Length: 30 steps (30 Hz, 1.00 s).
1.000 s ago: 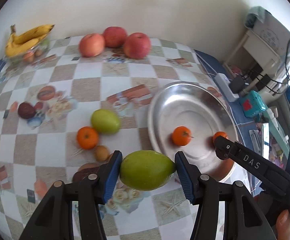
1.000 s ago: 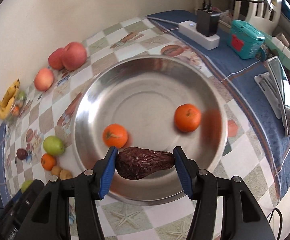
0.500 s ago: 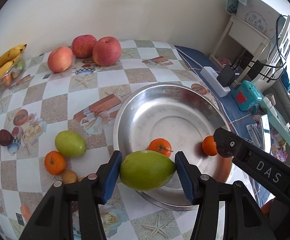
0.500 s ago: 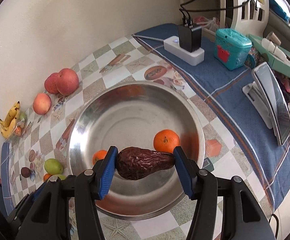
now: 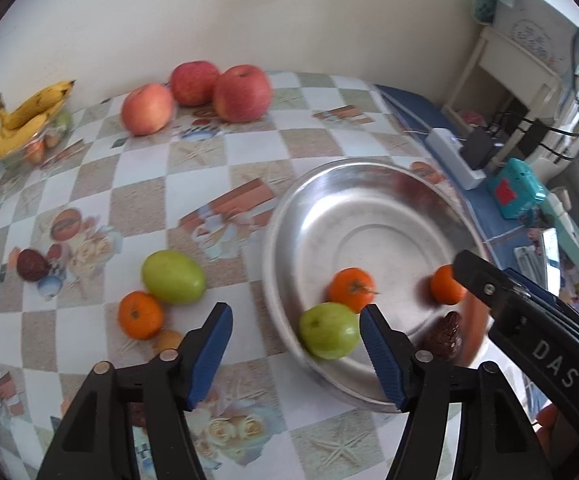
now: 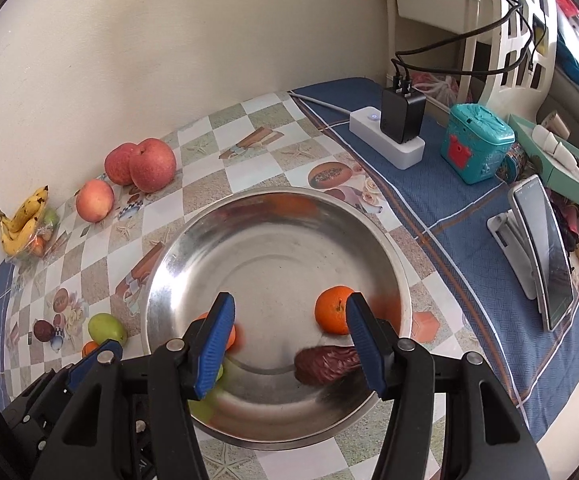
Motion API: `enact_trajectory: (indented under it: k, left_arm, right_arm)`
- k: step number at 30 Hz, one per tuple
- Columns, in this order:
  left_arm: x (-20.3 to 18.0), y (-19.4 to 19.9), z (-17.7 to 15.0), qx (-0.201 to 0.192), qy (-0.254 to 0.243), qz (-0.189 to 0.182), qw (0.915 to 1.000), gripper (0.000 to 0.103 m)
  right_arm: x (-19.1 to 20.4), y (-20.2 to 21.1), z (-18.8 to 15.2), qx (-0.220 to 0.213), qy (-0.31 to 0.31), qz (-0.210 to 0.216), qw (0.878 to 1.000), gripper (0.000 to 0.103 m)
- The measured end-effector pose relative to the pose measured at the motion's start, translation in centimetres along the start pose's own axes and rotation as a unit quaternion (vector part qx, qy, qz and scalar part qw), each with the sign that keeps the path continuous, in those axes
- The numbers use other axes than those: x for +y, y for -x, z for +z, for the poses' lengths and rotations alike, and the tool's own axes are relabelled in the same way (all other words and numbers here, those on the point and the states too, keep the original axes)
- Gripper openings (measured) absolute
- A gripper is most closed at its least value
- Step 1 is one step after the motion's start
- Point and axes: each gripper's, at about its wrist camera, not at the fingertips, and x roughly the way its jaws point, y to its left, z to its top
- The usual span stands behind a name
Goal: Organize fruits
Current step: 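Withdraw both tools and move the right tool toward the second red date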
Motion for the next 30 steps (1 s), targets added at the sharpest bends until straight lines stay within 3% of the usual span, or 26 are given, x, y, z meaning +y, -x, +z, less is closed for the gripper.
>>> enact_trajectory:
  k: [5, 7, 10, 16, 21, 30]
  left_arm:
    - [3.8, 0.0, -0.6, 0.027, 0.059, 0.043, 0.997, 0.075]
    - [5.8, 0.2, -1.0, 0.034, 0.089, 0.065, 0.9933, 0.089]
    - [8.5, 0.9, -1.5, 0.027, 0.126, 0.096, 0.9871, 0.101]
    - [13.1, 3.5, -2.1, 0.004, 0.178, 0.125, 0.976, 0.103]
    - [15.2, 4.7, -2.5, -0.006, 0.194, 0.153, 0.9691, 0.103]
    - [18.4, 5.5, -3.4, -0.001, 0.224, 0.148, 0.9633, 0.103]
  right_arm:
    - [0.6, -0.7, -0.7, 0.014, 0.018, 0.002, 1.0, 0.059]
    - [1.0, -0.9, -1.0, 0.017, 0.03, 0.003, 0.999, 0.059]
    - [1.7, -1.0, -1.6, 0.021, 0.046, 0.006, 0.999, 0.059]
    - [4.0, -1.2, -2.9, 0.034, 0.094, 0.009, 0.995, 0.06]
    - [6.3, -1.2, -4.2, 0.04, 0.129, -0.005, 0.991, 0.096]
    - [10.1, -1.2, -6.1, 0.064, 0.172, -0.001, 0.983, 0.099]
